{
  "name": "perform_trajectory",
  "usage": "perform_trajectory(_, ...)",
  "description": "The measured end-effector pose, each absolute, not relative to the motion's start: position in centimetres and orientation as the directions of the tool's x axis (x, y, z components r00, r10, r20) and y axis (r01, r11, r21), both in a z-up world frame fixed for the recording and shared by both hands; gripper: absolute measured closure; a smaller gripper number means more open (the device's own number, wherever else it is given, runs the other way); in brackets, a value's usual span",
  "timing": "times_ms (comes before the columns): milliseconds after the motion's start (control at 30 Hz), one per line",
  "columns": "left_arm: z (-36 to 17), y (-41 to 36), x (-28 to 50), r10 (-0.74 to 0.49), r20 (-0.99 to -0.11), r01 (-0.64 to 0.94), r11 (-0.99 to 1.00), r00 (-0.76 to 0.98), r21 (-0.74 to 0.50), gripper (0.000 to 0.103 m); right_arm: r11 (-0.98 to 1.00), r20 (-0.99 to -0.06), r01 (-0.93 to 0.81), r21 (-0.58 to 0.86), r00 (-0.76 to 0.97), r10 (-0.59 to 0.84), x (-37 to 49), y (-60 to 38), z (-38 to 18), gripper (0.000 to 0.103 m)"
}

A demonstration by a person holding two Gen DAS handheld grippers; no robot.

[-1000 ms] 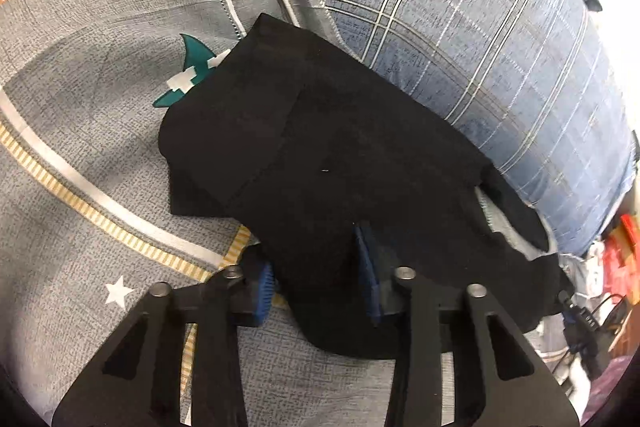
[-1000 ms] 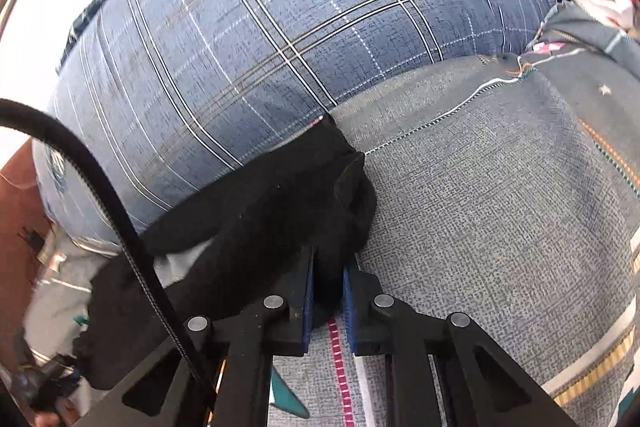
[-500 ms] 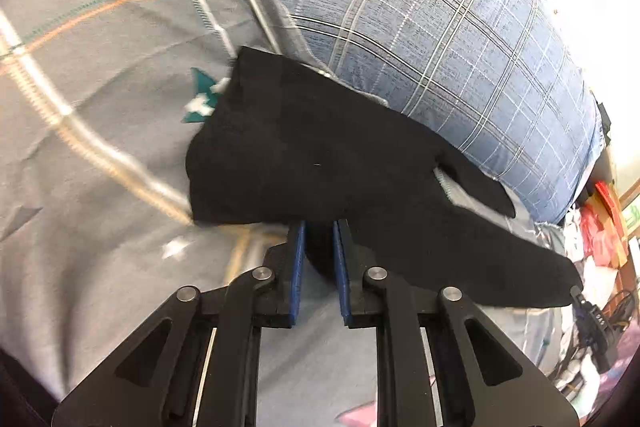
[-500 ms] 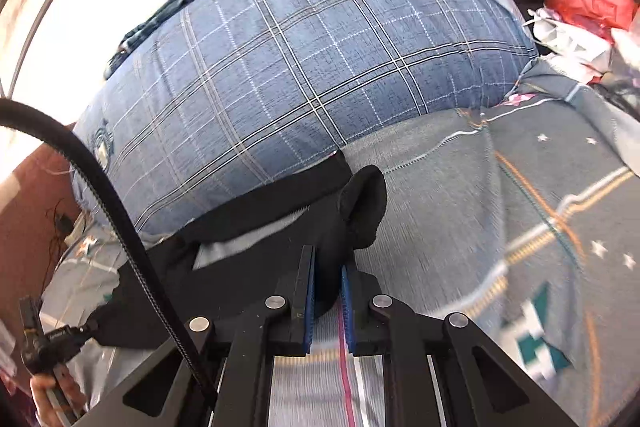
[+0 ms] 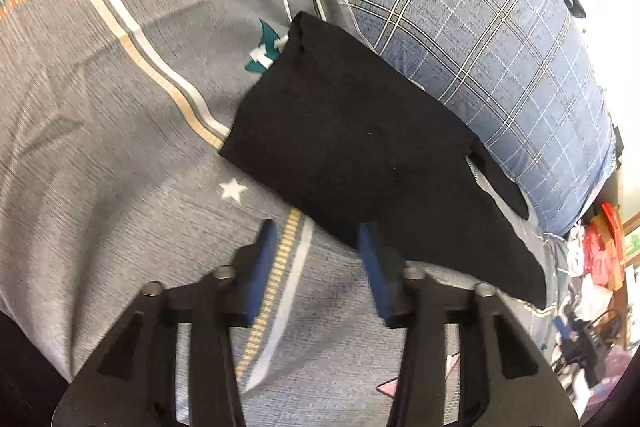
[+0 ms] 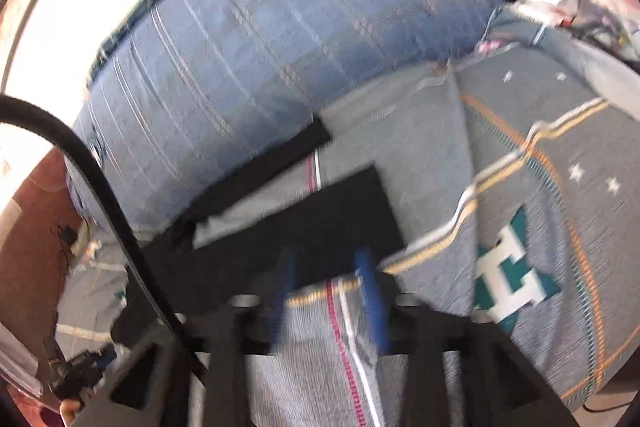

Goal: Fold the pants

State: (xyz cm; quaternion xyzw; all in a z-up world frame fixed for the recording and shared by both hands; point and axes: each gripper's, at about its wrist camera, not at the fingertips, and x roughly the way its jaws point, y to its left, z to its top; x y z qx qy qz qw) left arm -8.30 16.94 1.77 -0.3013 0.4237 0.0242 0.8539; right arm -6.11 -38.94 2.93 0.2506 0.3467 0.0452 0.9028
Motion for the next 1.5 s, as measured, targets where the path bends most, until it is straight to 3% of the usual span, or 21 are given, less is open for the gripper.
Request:
perform_trajectory(267,1.8,16.2,-7.5,-0.189,-0.77,-0.312,0.836,0.609,-0.451,0.058,0.891,-0.634,0.032,0.452,0.715,0.296,-4.1,-36.0,2.0,0.056)
perform_trajectory(500,4.0,15.0,-5.0,-0.162,-0.756,-0.224,0.897,0.634,-0.38,0.058,0.909,-0.636,-0.032,0.415,0.704,0.315,-0.3,-33.6,2.6,0.053)
perform_trajectory(533,4.4,15.1,-4.2,-0.164,-0.755,-0.209,0.904,0.635,-0.372,0.056,0.913,-0.639,-0.04,0.405,0.702,0.315,0.5,-33.4,2.7,0.053)
perform_trajectory(633,5.2,15.6,-1.6,-0.187,-0.744,-0.169,0.912,0.641,-0.375,0.034,0.927,-0.652,-0.067,0.369,0.692,0.31,2.9,-32.7,3.0,0.051)
perform_trajectory(667,5.4,16.0,-0.3,-0.2,-0.74,-0.152,0.913,0.643,-0.379,0.033,0.931,-0.657,-0.075,0.358,0.688,0.308,3.8,-32.6,3.1,0.051)
perform_trajectory(967,5.3,17.8,10.4,-0.207,-0.821,-0.02,0.966,0.532,-0.256,0.033,0.925,-0.674,-0.12,0.361,0.651,0.348,12.3,-33.1,2.9,0.05)
perform_trajectory(1200,5.1,18.2,15.2,-0.228,-0.834,0.051,0.971,0.502,-0.234,0.033,0.965,-0.736,-0.091,0.246,0.631,0.247,19.1,-34.3,2.9,0.046)
perform_trajectory(1500,4.0,18.0,20.3,-0.266,-0.862,0.157,0.963,0.432,-0.219,0.033,0.968,-0.781,-0.088,0.235,0.575,0.242,25.2,-34.4,1.3,0.045)
